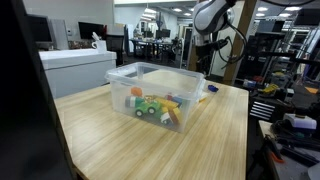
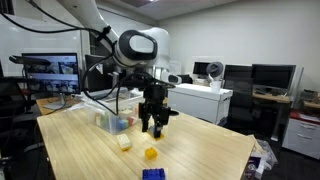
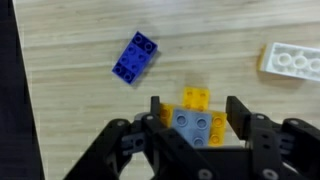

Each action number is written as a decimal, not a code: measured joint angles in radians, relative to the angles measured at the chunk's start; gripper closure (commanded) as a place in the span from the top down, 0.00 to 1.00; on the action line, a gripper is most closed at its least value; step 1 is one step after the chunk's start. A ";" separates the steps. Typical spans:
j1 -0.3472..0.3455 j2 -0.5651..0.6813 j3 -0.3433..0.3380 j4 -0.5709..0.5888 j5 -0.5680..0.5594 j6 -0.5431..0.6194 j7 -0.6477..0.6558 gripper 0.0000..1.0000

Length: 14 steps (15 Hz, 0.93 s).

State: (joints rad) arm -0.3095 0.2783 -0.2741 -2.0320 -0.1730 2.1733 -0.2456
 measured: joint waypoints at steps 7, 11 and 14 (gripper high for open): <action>0.108 -0.252 0.136 -0.003 0.192 -0.092 -0.042 0.42; 0.186 -0.352 0.166 -0.112 0.232 -0.114 -0.075 0.42; 0.205 -0.374 0.166 -0.151 0.236 -0.114 -0.080 0.97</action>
State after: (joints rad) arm -0.1048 -0.0957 -0.1086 -2.1830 0.0628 2.0596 -0.3259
